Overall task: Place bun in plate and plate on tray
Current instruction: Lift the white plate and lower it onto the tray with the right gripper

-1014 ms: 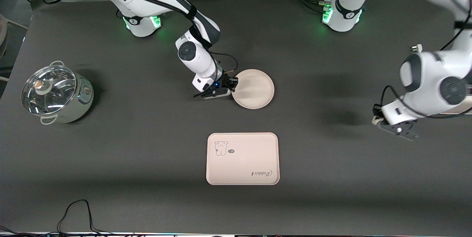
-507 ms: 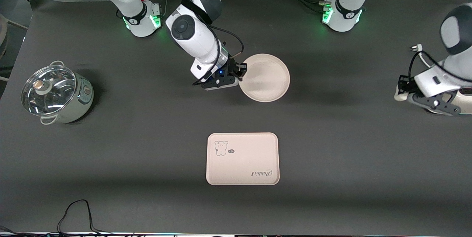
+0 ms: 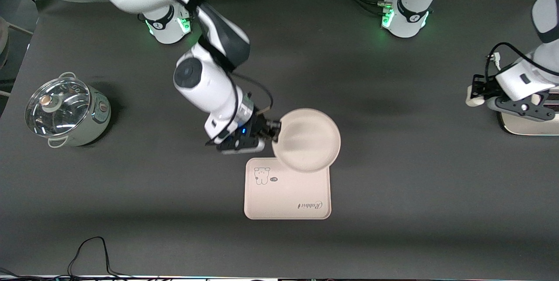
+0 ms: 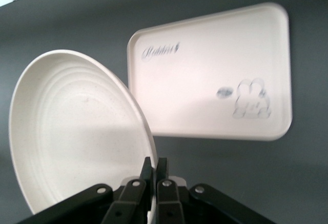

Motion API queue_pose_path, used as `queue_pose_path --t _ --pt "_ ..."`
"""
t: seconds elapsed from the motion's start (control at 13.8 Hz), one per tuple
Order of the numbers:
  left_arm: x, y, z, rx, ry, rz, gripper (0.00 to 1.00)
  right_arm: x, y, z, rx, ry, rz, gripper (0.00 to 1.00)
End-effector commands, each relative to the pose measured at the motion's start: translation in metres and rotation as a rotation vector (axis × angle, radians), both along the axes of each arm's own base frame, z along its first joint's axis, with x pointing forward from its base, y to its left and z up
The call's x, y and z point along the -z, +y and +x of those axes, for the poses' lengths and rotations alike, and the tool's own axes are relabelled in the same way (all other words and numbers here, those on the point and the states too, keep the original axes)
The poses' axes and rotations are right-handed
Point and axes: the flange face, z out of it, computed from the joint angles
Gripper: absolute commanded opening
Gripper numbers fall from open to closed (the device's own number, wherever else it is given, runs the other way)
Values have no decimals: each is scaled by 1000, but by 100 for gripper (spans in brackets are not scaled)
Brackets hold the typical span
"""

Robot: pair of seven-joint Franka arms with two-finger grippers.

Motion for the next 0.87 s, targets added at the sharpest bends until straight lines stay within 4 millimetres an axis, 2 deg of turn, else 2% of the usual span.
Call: queue_pose_path --t 0.0,0.22,0.36,0.65,0.72,0.8 --pt "2 -61 10 -93 -17 17 22 38 -11 39 -20 -13 -28 0" --pt "16 -114 24 -176 -36 18 22 96 -33 57 -24 2 -64 0" --pt "25 -145 32 -233 -39 14 22 133 -35 62 -6 -8 -54 0" --pt "57 -204 48 -344 -59 7 22 165 -38 63 -2 -25 -68 0" --pt "67 -214 54 -377 -68 0 22 167 -38 63 -4 -29 -73 0" --pt "78 -225 59 -406 -72 -1 22 160 -37 64 0 -35 -70 0"
